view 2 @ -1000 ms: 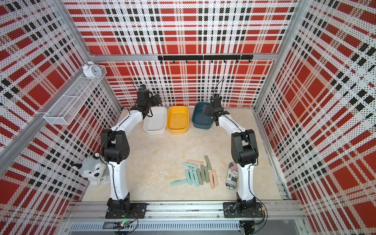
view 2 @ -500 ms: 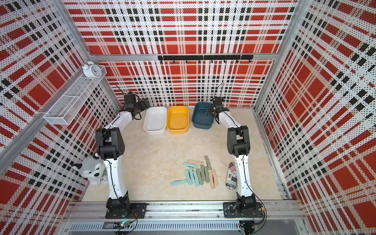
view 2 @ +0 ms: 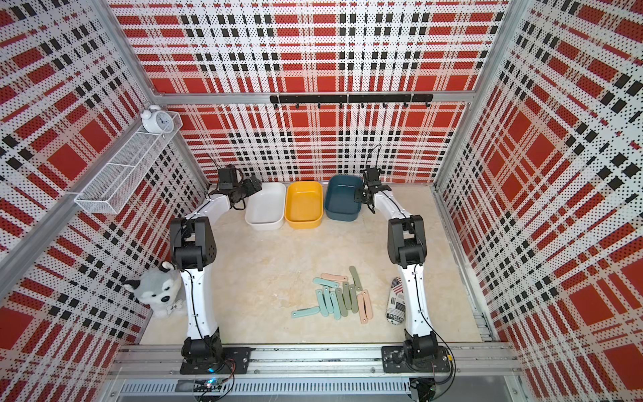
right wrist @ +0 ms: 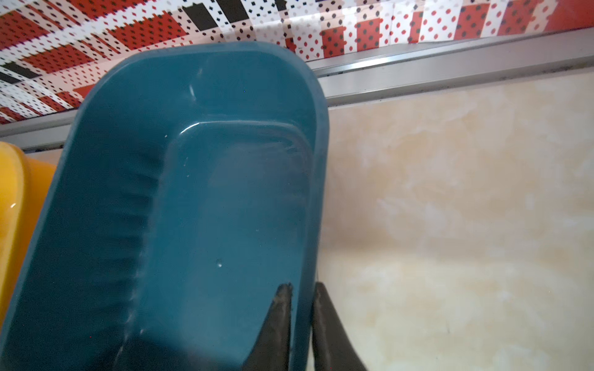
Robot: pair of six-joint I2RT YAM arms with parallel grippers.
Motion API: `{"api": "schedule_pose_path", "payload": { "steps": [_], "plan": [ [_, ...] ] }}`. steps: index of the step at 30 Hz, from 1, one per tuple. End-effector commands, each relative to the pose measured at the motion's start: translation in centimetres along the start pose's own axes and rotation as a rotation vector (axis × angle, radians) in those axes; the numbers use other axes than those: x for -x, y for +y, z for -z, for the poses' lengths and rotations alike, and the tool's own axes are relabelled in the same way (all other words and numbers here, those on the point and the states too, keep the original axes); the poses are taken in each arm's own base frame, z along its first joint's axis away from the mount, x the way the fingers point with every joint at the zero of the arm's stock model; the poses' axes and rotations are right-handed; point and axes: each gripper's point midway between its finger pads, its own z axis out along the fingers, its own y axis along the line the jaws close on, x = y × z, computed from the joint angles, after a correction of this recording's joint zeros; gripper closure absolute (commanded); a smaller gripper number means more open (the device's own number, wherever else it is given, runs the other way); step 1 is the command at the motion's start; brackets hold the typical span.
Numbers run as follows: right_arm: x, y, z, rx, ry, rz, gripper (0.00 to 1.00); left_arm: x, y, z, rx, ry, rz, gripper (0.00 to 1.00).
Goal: Place the fruit knives into the storage box by color
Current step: Move the storage box to the center of the board.
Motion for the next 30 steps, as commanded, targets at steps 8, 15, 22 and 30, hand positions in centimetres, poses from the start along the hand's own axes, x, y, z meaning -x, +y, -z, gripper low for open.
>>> {"api": "schedule_pose_path", "payload": {
  "steps": [8, 15, 22, 30],
  "plan": [
    [0.4, -0.2, 0.6, -0.027, 0.019, 0.145, 0.89, -0.8, 0.1, -0.4, -0.041, 0.027, -0.024, 0.02],
    [0.6, 1.0, 0.7, -0.046, -0.007, 0.058, 0.88, -3.2, -1.9, -1.2, -0.096, 0.080, -0.055, 0.02],
    [-0.2, 2.5, 1.1, -0.026, -0.011, 0.048, 0.85, -4.4, -4.3, -0.8, -0.143, 0.105, -0.108, 0.02],
    [-1.9, 1.7, 2.7, -0.043, -0.004, 0.045, 0.85, -6.7, -7.0, 0.3, -0.187, 0.145, -0.154, 0.02]
  ]
}}
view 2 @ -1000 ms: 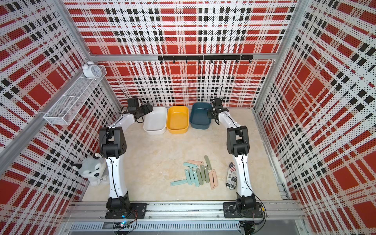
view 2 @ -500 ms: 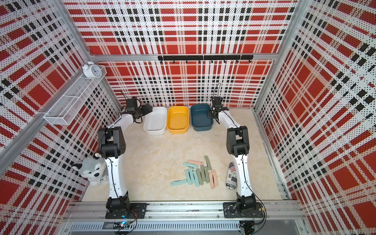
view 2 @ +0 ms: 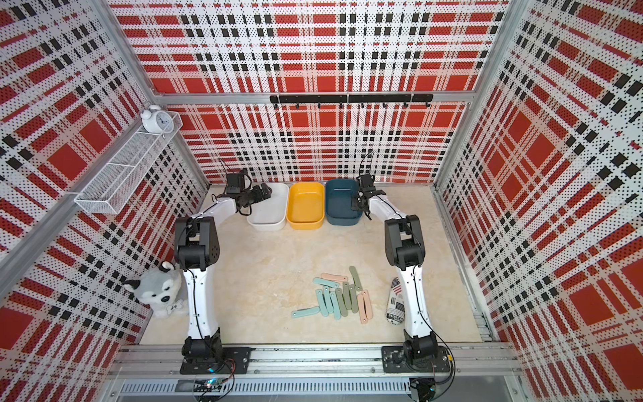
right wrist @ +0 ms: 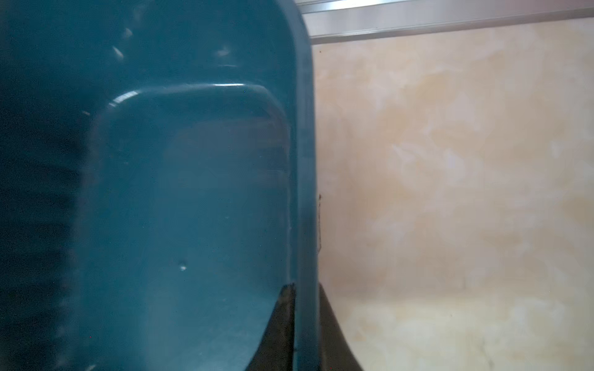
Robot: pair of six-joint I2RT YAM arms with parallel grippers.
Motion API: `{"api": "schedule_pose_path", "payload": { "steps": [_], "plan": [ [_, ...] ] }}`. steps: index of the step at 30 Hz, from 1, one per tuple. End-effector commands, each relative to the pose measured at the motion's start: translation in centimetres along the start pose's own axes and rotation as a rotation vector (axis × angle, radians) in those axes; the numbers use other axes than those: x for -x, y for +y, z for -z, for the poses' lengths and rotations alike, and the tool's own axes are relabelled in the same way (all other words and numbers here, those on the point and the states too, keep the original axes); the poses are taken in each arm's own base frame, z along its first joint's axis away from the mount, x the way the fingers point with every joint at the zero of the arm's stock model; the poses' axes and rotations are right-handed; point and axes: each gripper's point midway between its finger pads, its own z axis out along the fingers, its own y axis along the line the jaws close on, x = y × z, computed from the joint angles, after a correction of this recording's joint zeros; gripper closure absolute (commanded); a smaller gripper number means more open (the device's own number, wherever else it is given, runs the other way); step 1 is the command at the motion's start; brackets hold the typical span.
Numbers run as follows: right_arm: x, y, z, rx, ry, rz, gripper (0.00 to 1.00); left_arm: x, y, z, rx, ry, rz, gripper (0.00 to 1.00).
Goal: Place the fruit knives into the storage box by color
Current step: Move the storage box to the center of the board.
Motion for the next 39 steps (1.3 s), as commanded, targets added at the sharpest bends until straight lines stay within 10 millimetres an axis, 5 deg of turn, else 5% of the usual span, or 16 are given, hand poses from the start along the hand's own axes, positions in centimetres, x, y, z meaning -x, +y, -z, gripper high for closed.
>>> {"api": "schedule_pose_path", "payload": {
  "steps": [1, 13, 27, 33, 39],
  "plan": [
    [1.6, 0.8, 3.0, 0.016, -0.064, -0.003, 0.85, -0.6, -3.7, 1.0, -0.071, 0.011, -0.051, 0.02],
    [-2.2, -1.2, 6.2, -0.034, -0.048, 0.006, 0.82, -2.9, -6.3, 4.0, -0.090, 0.018, -0.067, 0.02],
    [-3.3, -2.5, 8.2, -0.034, -0.056, -0.004, 0.56, -5.1, -3.5, 6.2, 0.060, 0.037, -0.085, 0.02],
    [-2.1, -2.3, 9.5, -0.021, -0.074, 0.003, 0.48, -3.9, -3.6, 7.0, 0.082, -0.002, -0.053, 0.02],
    [-0.3, -2.0, 12.9, -0.019, -0.111, 0.013, 0.43, -0.6, -5.2, 11.0, 0.125, -0.112, -0.051, 0.02]
  ]
}}
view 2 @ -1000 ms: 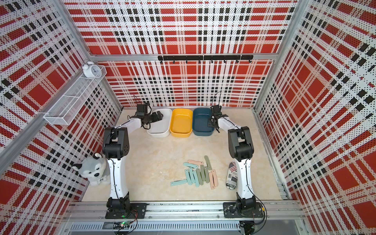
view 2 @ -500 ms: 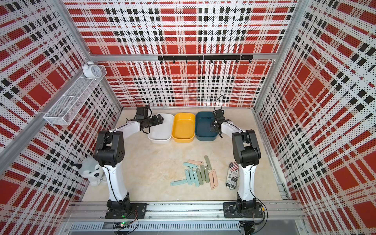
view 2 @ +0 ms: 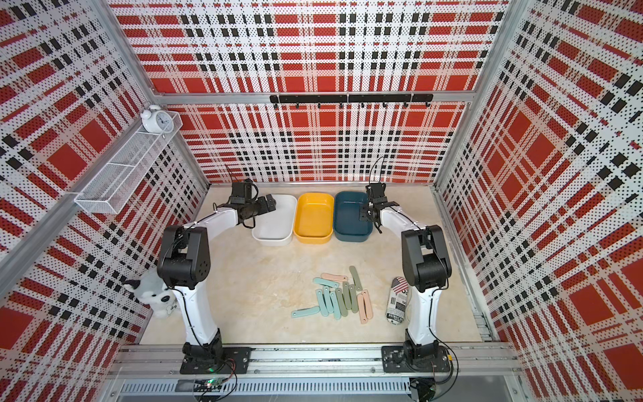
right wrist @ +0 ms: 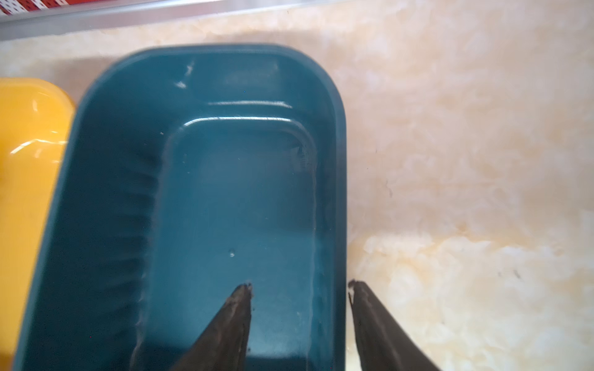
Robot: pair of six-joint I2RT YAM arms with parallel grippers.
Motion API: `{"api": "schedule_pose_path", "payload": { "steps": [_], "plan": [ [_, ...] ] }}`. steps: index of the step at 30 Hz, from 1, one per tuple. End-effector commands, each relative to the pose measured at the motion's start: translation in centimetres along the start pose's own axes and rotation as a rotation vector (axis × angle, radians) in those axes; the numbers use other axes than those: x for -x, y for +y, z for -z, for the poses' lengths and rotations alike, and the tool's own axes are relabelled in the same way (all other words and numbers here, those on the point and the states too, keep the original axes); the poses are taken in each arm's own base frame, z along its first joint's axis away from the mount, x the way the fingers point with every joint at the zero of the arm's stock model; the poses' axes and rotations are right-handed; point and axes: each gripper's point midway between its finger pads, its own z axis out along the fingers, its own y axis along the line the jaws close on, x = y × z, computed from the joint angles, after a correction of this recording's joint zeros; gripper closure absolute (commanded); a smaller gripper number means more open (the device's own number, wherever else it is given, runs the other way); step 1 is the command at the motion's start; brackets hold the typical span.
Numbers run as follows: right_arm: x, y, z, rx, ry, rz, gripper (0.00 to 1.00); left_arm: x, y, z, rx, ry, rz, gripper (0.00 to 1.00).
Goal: Place the fruit knives into the storage box by color
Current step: Move the storage box to the center of the board, then pick up the fruit knife from the center of the board.
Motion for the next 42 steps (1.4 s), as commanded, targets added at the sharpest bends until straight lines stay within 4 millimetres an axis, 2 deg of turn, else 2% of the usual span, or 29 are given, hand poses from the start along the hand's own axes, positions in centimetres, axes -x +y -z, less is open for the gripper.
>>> {"api": "schedule_pose_path", "payload": {
  "steps": [1, 4, 7, 10, 11, 15, 20, 23, 26, 30, 35, 42],
  "plan": [
    [2.9, 0.4, 4.2, 0.020, -0.071, 0.007, 0.42, 3.6, -1.9, 4.2, 0.022, -0.123, -0.008, 0.02],
    [1.8, 1.2, 6.5, 0.016, -0.067, 0.030, 0.39, 2.7, -3.3, 6.5, 0.034, -0.130, -0.032, 0.02],
    [-1.7, 2.5, 8.2, 0.018, -0.035, 0.082, 0.23, -0.8, -6.2, 8.8, 0.020, -0.101, -0.091, 0.01],
    [-5.6, 3.1, 9.6, 0.027, 0.005, 0.118, 0.03, -5.5, -9.3, 11.5, -0.026, -0.063, -0.194, 0.01],
    [-6.6, 3.2, 10.2, 0.036, 0.005, 0.123, 0.00, -7.5, -10.8, 12.5, -0.065, -0.038, -0.249, 0.02],
    [-9.7, 2.9, 11.9, 0.075, 0.015, 0.116, 0.00, -16.6, -15.3, 16.3, -0.189, 0.093, -0.492, 0.02],
    [-10.8, 2.1, 12.9, 0.069, -0.001, 0.096, 0.00, -26.3, -18.0, 20.3, -0.292, 0.259, -0.641, 0.02],
    [-10.5, 1.9, 13.1, 0.060, -0.016, 0.093, 0.00, -31.1, -18.3, 22.0, -0.321, 0.364, -0.709, 0.02],
    [-9.9, 1.9, 13.2, 0.055, -0.025, 0.101, 0.00, -34.6, -17.8, 22.8, -0.313, 0.447, -0.722, 0.02],
    [-9.0, 1.9, 13.3, 0.044, -0.039, 0.109, 0.00, -37.0, -16.8, 23.1, -0.279, 0.501, -0.678, 0.01],
    [-8.5, 2.2, 13.2, 0.050, -0.054, 0.107, 0.00, -39.2, -13.7, 22.9, -0.200, 0.557, -0.641, 0.02],
    [-8.5, 2.3, 12.6, 0.046, -0.054, 0.109, 0.00, -40.0, -11.8, 22.0, -0.114, 0.553, -0.642, 0.03]
  ]
}}
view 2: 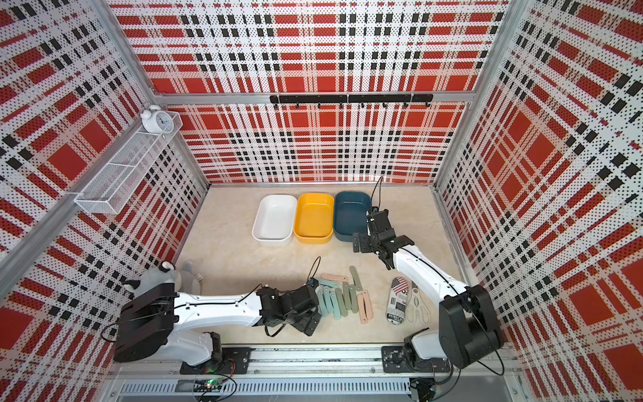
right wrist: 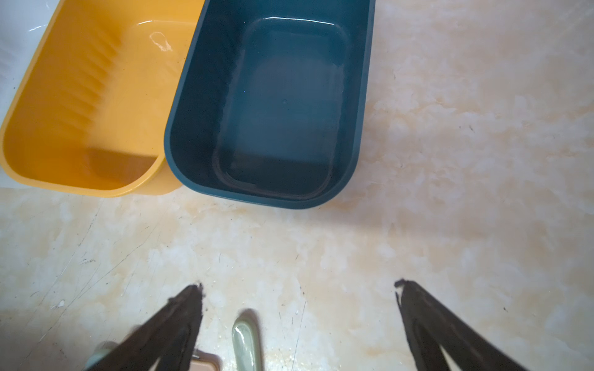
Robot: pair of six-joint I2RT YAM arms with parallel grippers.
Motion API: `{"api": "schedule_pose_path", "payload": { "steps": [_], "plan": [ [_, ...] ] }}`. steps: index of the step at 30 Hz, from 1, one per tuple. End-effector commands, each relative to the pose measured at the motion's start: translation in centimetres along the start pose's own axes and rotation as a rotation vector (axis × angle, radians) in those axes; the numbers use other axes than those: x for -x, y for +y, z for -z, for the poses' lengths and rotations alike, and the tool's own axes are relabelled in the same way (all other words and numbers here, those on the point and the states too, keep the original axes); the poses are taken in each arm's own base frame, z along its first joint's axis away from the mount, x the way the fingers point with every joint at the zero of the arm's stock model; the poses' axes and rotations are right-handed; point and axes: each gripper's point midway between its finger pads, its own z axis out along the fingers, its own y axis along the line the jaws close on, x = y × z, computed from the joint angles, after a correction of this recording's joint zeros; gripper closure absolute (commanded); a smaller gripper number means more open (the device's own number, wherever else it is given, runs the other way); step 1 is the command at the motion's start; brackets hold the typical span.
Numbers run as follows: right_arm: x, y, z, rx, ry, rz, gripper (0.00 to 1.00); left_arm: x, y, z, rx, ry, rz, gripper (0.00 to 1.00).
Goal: Place the fruit knives into the storage box by color
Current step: Pick up the fruit knife from the center of the board.
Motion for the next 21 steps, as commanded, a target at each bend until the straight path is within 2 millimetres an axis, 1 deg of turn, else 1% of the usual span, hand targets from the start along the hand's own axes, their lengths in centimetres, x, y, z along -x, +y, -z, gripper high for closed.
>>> {"api": "schedule_pose_path", "payload": {
  "steps": [1, 4, 7, 13, 15, 21],
  "plan": [
    [1.3, 0.0, -0.1, -0.005, -0.039, -0.006, 0.00, 0.0, 0.7, -0.6, 0.053, -0.005, 0.020, 0.05],
    [1.3, 0.0, -0.1, -0.005, -0.039, -0.007, 0.00, -0.2, 1.1, -1.4, 0.088, 0.015, -0.002, 0.13],
    [1.1, -0.1, -0.2, -0.008, -0.035, -0.007, 0.00, -0.5, 1.8, -1.8, 0.129, 0.034, -0.017, 0.25],
    [0.9, -0.1, -0.4, -0.008, -0.031, -0.007, 0.00, -0.6, 2.9, -1.5, 0.158, 0.038, -0.009, 0.50],
    [1.0, 0.0, -0.6, -0.004, -0.030, -0.008, 0.00, -0.4, 3.2, -1.3, 0.156, 0.030, 0.004, 0.57],
    [1.4, 0.5, -1.0, 0.012, -0.025, -0.010, 0.00, 0.3, 3.7, -0.9, 0.156, 0.008, 0.030, 0.62]
  ]
}}
